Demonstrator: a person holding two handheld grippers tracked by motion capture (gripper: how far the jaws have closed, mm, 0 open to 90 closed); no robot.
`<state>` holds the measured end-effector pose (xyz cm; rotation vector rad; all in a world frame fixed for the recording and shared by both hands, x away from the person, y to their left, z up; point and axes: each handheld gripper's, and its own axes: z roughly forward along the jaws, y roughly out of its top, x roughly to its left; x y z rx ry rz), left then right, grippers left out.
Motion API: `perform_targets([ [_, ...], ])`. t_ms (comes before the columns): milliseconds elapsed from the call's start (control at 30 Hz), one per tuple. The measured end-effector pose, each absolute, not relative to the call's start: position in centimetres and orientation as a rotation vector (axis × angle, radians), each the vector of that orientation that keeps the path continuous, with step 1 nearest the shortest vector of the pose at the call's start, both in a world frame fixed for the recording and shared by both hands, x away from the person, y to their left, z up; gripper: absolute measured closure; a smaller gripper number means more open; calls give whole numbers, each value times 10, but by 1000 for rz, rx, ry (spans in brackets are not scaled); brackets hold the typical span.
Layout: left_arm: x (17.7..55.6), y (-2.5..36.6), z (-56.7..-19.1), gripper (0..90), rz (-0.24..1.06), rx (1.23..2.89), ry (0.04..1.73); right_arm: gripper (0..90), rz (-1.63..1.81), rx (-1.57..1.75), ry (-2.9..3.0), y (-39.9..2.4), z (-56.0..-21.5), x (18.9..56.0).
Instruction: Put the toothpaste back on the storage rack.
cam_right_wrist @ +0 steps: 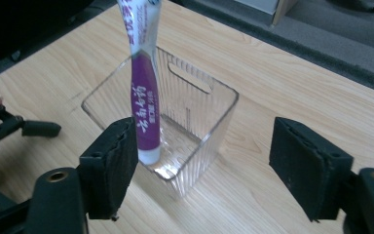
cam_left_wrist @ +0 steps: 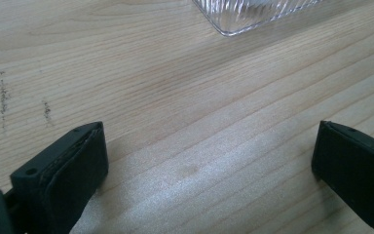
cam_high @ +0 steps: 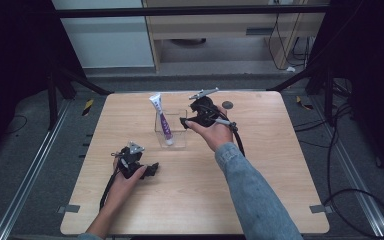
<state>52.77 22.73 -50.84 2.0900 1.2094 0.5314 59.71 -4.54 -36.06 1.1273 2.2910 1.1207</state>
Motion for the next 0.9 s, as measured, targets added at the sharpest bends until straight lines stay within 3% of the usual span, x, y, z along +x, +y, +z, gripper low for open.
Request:
perform_targets([
  [567, 527, 227, -508, 0, 530, 2092, 1211, 134, 1050, 1182, 2288, -105, -375, 587],
  [900, 527, 227, -508, 0, 530, 2092, 1211, 186, 981, 1193, 2281, -133, -382, 580],
])
